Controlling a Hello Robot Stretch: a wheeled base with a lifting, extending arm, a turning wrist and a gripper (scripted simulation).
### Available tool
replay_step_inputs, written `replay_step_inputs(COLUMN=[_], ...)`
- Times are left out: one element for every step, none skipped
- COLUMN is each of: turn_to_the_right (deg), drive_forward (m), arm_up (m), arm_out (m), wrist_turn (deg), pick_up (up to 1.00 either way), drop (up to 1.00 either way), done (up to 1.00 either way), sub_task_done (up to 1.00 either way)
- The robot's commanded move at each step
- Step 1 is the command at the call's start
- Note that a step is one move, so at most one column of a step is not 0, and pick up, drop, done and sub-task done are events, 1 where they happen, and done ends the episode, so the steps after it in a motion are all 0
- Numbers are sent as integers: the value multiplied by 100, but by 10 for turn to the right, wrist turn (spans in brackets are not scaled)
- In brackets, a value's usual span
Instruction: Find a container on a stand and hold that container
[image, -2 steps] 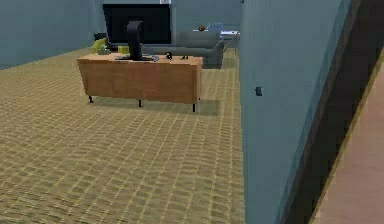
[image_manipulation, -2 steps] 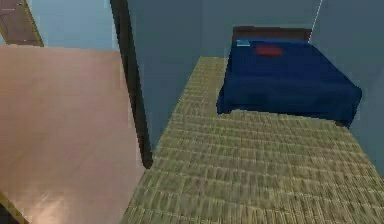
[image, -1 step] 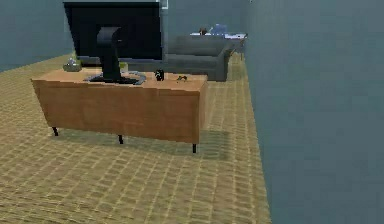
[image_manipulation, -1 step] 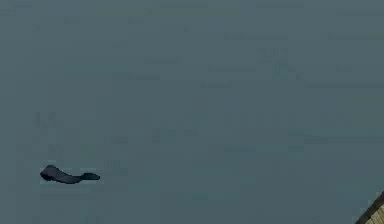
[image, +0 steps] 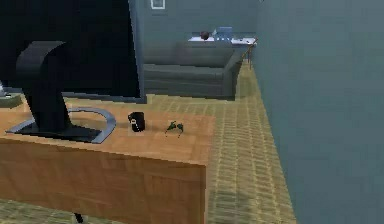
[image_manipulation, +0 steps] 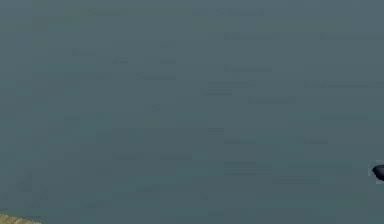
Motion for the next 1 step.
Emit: replay_step_inputs(turn_to_the_right=[30], drive_forward=[0], arm_up=[0], arm_out=[0], wrist_turn=[0], pick_up=[0], drop=[0], done=[0], sub_task_done=[0])
